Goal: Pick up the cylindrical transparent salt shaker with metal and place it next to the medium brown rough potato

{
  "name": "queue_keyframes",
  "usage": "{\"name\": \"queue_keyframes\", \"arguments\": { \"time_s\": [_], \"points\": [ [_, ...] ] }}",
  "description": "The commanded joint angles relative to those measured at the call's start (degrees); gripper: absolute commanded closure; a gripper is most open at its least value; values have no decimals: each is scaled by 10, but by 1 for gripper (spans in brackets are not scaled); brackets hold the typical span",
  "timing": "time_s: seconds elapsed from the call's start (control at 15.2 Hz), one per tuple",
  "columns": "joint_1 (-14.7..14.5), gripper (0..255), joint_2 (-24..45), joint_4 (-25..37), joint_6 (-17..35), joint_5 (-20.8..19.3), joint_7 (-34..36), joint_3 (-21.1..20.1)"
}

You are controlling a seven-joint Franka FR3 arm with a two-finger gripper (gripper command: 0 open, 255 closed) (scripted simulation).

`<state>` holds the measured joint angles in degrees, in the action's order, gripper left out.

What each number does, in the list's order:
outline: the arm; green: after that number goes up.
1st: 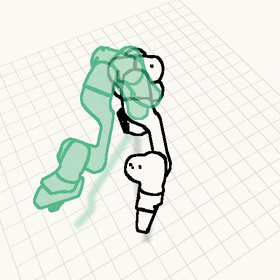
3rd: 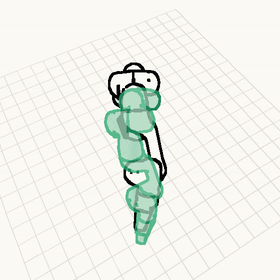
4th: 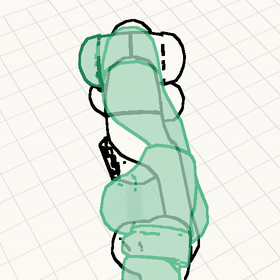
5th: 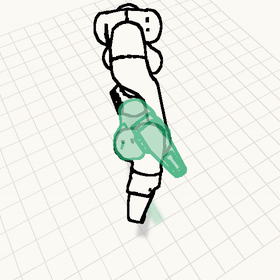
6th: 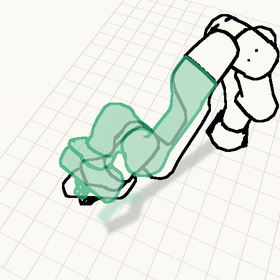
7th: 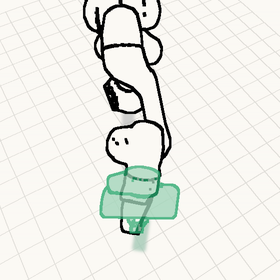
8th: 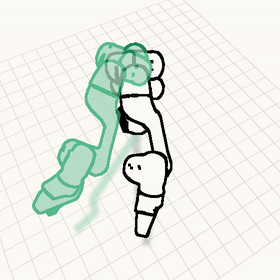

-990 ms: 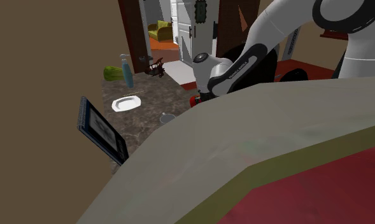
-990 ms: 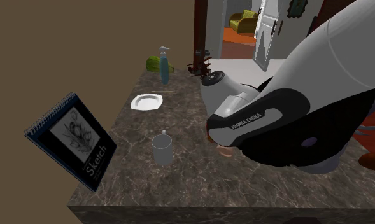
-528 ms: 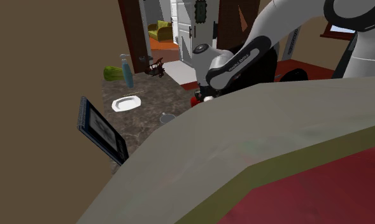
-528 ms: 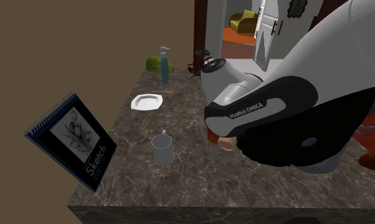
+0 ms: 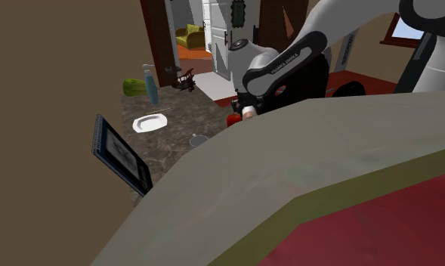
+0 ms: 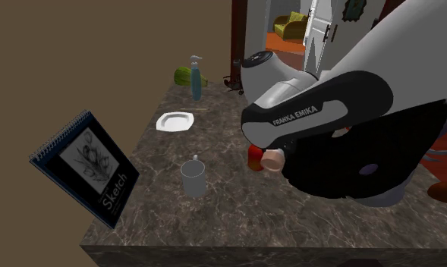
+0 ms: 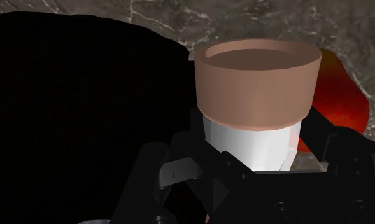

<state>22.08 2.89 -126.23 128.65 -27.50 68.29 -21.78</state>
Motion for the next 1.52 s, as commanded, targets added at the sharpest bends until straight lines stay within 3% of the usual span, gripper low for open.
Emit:
{"name": "queue_keyframes", "arguments": {
  "time_s": [0.0,1.06,1.45],
  "points": [
    [0,255,-9,7,-13,10,-11,-1],
    [-1,255,-64,69,-113,62,-74,-2],
    [27,255,-154,-33,-67,87,-157,48]
  ]
}}
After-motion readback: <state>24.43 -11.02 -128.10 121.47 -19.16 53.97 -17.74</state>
